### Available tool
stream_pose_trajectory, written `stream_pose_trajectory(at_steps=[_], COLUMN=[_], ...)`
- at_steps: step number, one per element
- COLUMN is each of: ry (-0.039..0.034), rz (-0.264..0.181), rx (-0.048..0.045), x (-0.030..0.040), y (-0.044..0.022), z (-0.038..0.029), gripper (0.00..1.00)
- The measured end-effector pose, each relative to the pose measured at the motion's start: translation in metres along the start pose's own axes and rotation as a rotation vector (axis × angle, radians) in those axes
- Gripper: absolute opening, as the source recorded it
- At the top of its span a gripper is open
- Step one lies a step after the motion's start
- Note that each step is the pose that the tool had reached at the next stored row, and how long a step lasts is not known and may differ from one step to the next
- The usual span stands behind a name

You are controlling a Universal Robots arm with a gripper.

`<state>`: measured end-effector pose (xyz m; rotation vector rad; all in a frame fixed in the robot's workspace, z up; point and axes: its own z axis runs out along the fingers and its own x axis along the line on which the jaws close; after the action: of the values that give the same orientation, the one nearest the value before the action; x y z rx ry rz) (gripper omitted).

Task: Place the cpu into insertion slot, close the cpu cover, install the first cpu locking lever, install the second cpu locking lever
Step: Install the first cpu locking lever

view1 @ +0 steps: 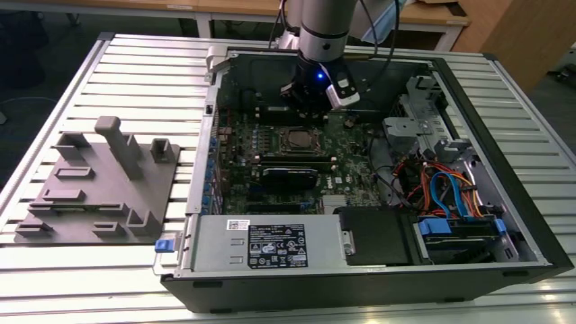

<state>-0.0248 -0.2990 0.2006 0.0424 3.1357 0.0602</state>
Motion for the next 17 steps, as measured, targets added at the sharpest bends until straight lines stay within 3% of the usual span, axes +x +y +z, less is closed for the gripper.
stream_pose_trajectory(at_steps=[7, 17], ry=[-0.0004, -0.0001], rz=[0.0, 0.0], rx=[0.0168, 0.015], x=[-0.0002, -0.0002], y=[-0.0001, 0.0004], z=[0.0033, 0.0046], gripper=[0.1, 0.1])
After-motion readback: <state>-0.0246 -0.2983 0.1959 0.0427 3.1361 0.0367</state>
